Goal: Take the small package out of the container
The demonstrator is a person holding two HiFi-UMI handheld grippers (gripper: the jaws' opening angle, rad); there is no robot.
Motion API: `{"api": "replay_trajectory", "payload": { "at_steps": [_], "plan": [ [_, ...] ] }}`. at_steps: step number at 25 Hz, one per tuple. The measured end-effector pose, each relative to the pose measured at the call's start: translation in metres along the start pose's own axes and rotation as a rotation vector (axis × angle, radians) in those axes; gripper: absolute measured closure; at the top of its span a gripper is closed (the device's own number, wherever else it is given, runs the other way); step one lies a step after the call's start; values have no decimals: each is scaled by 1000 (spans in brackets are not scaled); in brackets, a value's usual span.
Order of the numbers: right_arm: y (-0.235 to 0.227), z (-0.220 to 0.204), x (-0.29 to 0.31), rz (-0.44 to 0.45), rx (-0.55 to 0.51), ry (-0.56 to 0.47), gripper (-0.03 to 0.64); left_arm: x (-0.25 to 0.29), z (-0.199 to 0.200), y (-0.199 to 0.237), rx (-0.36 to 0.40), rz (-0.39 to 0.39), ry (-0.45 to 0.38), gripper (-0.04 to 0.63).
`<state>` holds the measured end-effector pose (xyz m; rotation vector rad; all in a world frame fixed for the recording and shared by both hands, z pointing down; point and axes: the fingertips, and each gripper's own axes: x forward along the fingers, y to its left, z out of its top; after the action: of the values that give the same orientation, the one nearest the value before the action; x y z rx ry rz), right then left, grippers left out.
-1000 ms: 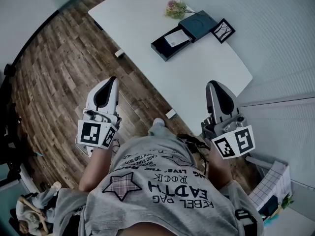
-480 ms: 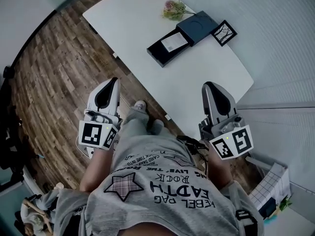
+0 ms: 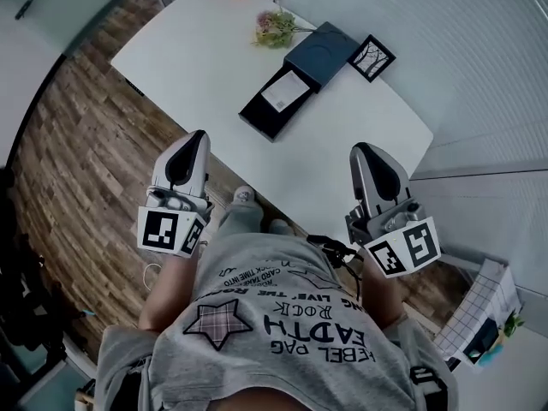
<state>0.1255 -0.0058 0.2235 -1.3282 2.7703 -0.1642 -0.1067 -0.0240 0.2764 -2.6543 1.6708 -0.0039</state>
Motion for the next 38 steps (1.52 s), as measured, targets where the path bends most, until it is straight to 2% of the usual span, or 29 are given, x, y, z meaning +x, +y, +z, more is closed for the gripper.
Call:
{"api": "replay_trajectory", "payload": {
  "at_steps": [11,16,25,32,38],
  "plan": [
    [-15,-9,75,-159,14,6,600,78,-6,63,-16,-170,2,584],
    [-15,-16,101,-198,18,33,600,96,-15,86,-32,-213,13,584],
    [-27,-35,130,-168,39,97,600,115,-27,86,-45,-212,42,584],
    [-46,-73,154,-111,44,207,600,121,-28,87,-43,-166,39,585],
    [-67,-112,165,-112,50,289,600,128,-35,85,-46,-143,51,584]
  ]
}}
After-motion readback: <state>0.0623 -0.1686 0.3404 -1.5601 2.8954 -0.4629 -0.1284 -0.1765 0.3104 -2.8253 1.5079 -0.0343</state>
